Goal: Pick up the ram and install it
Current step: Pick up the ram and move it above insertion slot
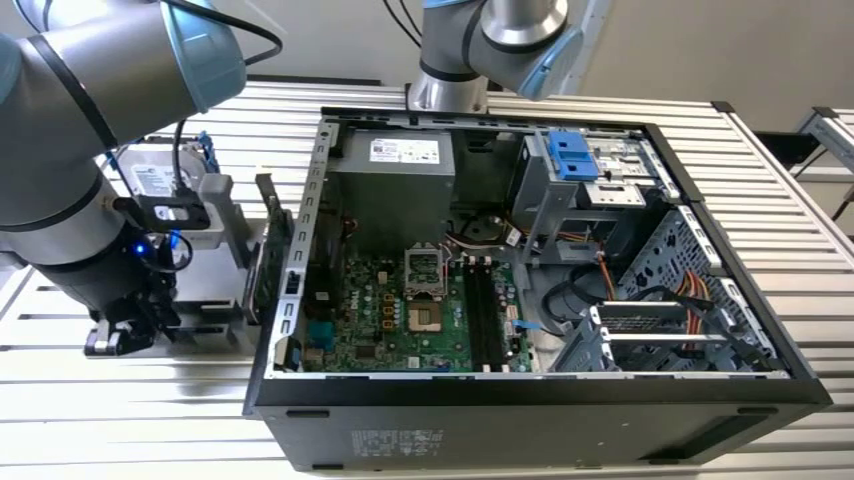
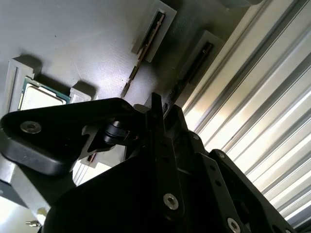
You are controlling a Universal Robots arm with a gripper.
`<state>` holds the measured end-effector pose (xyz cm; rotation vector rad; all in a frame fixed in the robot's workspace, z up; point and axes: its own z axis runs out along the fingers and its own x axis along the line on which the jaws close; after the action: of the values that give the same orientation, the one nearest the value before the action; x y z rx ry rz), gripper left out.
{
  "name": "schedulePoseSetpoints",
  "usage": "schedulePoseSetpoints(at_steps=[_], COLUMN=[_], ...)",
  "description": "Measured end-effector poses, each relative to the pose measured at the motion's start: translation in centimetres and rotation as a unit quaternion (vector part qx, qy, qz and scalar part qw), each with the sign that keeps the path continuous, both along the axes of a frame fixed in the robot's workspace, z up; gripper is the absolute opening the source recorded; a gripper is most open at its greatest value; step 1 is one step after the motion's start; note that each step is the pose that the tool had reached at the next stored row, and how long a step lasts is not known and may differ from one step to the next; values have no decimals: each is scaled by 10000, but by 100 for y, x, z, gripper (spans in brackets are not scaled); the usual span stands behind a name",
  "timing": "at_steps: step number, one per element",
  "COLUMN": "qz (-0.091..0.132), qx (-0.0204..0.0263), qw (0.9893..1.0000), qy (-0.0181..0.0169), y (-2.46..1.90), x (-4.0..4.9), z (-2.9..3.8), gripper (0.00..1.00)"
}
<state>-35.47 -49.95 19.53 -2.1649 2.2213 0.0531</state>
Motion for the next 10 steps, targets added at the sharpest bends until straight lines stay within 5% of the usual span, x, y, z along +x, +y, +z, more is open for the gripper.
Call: schedulePoseSetpoints(at_steps=[10], qz=[71], qx=[0], qw=[10000], qy=[0], y=[0], x=[0], z=[0], gripper=[100])
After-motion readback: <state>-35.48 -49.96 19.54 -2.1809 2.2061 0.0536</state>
